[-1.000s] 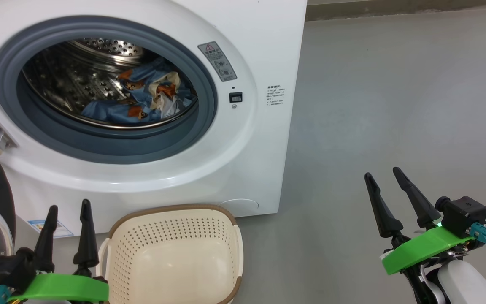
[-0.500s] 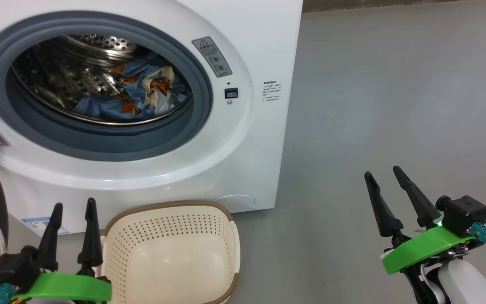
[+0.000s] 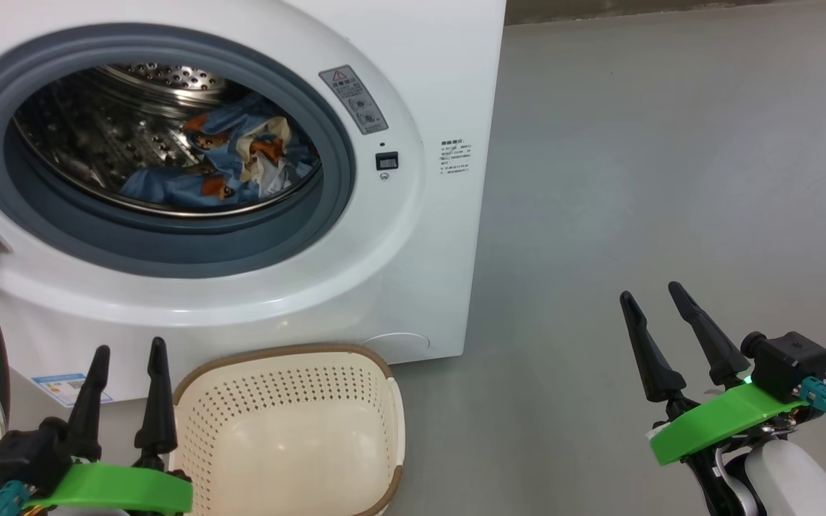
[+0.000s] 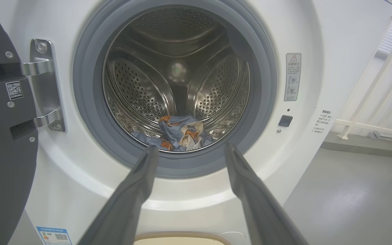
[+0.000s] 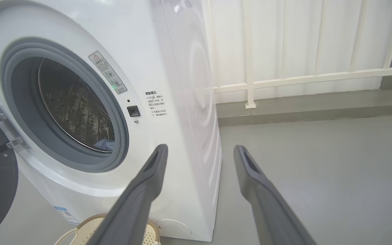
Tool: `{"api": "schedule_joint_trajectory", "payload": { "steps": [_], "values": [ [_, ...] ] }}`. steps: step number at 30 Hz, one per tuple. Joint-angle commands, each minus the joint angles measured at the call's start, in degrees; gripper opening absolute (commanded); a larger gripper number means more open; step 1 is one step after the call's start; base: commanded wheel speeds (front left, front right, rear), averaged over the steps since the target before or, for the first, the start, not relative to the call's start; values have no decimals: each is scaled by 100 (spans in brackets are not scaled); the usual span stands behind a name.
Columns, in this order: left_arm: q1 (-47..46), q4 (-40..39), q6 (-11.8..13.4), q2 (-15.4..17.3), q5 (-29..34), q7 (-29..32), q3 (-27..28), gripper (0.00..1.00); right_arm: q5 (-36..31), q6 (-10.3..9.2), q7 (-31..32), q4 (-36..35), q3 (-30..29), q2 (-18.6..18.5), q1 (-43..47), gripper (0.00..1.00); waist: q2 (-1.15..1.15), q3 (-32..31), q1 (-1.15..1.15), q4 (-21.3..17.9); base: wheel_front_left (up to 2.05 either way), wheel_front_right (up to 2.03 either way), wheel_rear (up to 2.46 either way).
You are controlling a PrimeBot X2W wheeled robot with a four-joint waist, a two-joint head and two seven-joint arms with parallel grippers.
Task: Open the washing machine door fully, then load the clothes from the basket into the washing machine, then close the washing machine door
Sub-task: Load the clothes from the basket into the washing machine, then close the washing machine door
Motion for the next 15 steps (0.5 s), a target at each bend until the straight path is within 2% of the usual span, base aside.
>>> {"api": "schedule_joint_trajectory", "payload": {
  "steps": [1,15],
  "values": [
    [-79,-93,-12,104,45,-36,179,100,-1,31,-46,-117,73,-90,-89,100,0,2,0,1,0,0,0],
    [-84,-99,-12,117,23,-36,193,100,10,31,-46,-73,103,-75,-96,100,0,-32,0,1,0,0,0]
  ]
}}
